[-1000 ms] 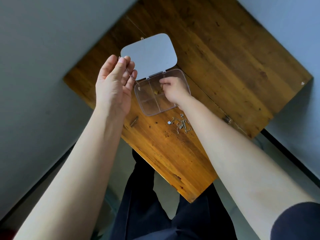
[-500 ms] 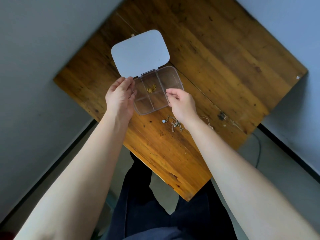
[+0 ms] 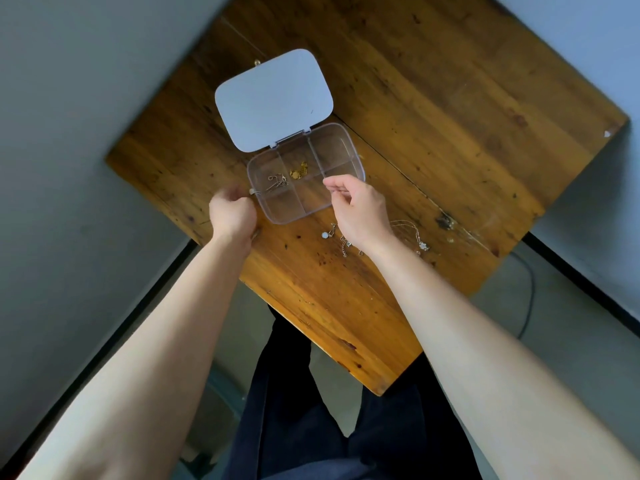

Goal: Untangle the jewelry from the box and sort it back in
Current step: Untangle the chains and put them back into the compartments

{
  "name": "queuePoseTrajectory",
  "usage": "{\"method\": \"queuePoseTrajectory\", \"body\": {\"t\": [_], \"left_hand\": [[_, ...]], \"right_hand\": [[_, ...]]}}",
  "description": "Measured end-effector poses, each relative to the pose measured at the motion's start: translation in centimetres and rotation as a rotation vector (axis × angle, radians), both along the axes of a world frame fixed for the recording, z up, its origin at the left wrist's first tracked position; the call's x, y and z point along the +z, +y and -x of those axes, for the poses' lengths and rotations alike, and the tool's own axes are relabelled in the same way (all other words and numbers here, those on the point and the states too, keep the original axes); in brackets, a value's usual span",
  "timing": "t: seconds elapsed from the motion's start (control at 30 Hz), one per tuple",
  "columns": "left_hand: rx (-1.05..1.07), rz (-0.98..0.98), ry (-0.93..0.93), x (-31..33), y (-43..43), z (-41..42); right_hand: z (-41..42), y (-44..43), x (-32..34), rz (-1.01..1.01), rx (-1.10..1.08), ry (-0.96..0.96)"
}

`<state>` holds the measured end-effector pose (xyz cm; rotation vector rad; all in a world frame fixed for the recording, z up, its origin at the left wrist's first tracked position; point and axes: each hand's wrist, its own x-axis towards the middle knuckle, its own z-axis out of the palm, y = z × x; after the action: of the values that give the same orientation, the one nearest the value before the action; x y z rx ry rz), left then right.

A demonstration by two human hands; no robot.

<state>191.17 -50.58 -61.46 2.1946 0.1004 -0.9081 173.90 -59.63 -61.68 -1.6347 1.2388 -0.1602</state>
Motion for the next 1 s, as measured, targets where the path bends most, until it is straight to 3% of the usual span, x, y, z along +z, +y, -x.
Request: {"method": "queuePoseTrajectory", "body": {"t": [0.1,0.23,0.3,0.47,0.63,0.73,0.83,0.9,1.0], "left_hand": [[-0.136,0.021,0.059,-0.4,0.1,0.1],[-0.589,-0.133,-0.348,-1.0,0.4,-0.2],[-0.705,-0.198,-0.437,-1.8,0.8,-0.8],[-0.704,-0.134,-0.565,-2.0,1.6,-1.5],[-0.486,0.052,-0.670,0.0,1.4,-1.2],[-0.570,0.111,-0.733,1.0,0.1,-0.9],[-0.707,-0.027,-0.647,0.8,-1.2,-0.9],[-0.707,-0.063,-0.585,0.9,-1.3,-0.3],[-0.674,0.026,-0.645,1.7,-0.5,2.1]], "right_hand": [[0.2,0.1,-0.1,0.004,0.014,-0.001],[0.2,0.1,-0.1,0.011,0.016,-0.002],[0.2,0.1,-0.2,0.019,0.021,0.000],[0.1,0.2,-0.6,0.039,0.013,-0.004],[-0.1,0.3,-0.9,0.056,0.000,0.001],[-0.2,0.2,-1.0,0.075,0.007,0.015],[0.0,0.1,-0.6,0.066,0.006,-0.008],[0.7,0.4,0.1,0.092,-0.031,-0.037],[3.4,1.3,0.6,0.221,-0.096,-0.055]]}}
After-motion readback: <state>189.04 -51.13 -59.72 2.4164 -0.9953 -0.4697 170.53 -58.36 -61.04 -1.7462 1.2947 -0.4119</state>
